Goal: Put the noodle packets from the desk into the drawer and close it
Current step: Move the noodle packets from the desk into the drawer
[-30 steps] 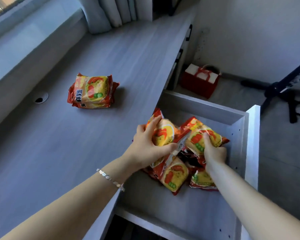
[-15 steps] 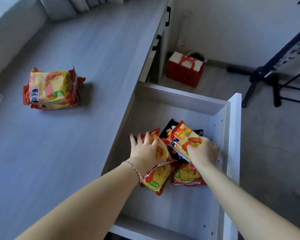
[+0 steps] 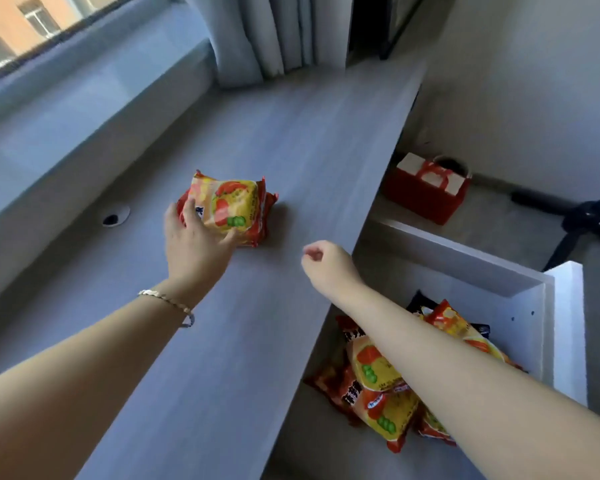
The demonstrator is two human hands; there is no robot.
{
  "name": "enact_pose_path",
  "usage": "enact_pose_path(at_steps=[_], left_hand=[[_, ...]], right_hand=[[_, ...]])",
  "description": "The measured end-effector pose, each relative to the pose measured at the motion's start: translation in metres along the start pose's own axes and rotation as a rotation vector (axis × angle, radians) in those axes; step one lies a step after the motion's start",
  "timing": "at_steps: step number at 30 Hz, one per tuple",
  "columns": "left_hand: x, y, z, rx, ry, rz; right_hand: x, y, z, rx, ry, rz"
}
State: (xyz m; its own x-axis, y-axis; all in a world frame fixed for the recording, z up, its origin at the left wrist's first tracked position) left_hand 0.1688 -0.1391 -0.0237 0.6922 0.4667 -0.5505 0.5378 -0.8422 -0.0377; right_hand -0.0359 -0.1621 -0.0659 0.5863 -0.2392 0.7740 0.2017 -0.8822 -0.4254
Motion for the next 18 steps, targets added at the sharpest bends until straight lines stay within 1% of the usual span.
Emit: enact_pose_path(at_steps=[2, 4, 6, 7, 9, 12, 13, 16, 18], left_hand=[[0.025, 0.025, -0.008, 0.007, -0.095, -0.131], [0.044, 0.048, -0.002, 0.081, -0.198, -0.217], [0.057, 0.062, 0.01, 0.198, -0.324, -0.295], [0.059, 0.065, 0.014, 0.234, -0.363, -0.316], [0.06, 0.07, 0.018, 0.271, -0.448, -0.312], [0.05, 0.063, 0.025, 0.436, -0.613, -0.288], [0.045, 0.057, 0.026, 0.488, -0.636, -0.278], [0.027, 0.034, 0.025, 0.563, -0.665, -0.234], [0.003, 0.012, 0.028, 0.622, -0.672, -0.197]], right_hand=[[0.025, 0.022, 0.024, 0.024, 0.046, 0.018], [0.041, 0.043, 0.049, 0.079, 0.135, 0.074], [0.047, 0.06, 0.074, 0.14, 0.33, 0.188], [0.048, 0.066, 0.082, 0.144, 0.436, 0.248], [0.045, 0.07, 0.093, 0.133, 0.551, 0.319], [0.032, 0.064, 0.091, 0.126, 0.646, 0.374], [0.025, 0.058, 0.088, 0.141, 0.697, 0.383], [0.004, 0.033, 0.073, 0.203, 0.9, 0.403], [-0.013, 0.015, 0.047, 0.138, 1.015, 0.383]])
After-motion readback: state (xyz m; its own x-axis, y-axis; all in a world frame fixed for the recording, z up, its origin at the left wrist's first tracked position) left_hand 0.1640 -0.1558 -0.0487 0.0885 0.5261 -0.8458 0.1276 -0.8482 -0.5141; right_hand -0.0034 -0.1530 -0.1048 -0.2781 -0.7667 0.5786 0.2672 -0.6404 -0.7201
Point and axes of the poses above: each hand's wrist, its own y-axis towards the middle knuckle, its own z-axis out of the palm, x = y × z, the point moved 7 cm from there along y, towards the middle knuckle, and after that the axes turned 1 degree about x, right-handed, at the moved point
